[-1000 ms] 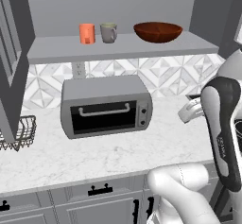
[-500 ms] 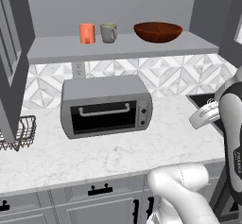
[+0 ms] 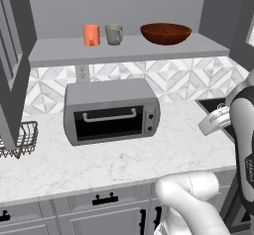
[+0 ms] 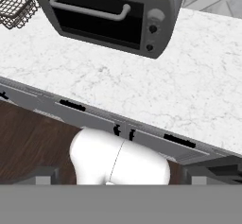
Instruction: Gather all objects into one cabinet and sort the glasses and bowls to opposite sides.
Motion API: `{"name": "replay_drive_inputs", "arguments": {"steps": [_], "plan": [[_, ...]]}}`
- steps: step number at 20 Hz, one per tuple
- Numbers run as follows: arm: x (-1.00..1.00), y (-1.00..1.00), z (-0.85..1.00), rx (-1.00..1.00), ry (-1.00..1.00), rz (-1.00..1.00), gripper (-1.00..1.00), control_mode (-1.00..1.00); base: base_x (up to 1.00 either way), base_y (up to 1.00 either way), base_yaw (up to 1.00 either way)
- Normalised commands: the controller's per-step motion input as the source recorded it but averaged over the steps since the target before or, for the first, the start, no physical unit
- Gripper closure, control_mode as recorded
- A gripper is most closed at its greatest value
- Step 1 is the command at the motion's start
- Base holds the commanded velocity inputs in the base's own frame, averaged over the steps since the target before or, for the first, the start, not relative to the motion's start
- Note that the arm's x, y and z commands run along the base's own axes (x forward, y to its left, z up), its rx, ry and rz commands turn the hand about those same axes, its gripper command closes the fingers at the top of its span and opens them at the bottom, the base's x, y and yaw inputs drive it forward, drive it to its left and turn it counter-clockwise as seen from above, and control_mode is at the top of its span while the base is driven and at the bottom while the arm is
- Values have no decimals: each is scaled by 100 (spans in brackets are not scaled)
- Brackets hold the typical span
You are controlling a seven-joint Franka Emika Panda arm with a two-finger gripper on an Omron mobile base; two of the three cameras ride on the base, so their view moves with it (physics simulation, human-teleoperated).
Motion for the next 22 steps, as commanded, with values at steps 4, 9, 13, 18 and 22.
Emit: {"name": "replay_drive_inputs", "arguments": {"steps": [4,9,13,18,22], "plan": [[0,0,0,0,0,0,-100,-100,0,0,0],[-2,0,0,0,0,0,-100,100,-48,-15,1],[0,0,0,0,0,0,-100,100,-100,-36,7],[0,0,0,0,0,0,-100,100,-100,-38,0],[0,0,0,0,0,0,-100,100,-74,-83,-39]]}}
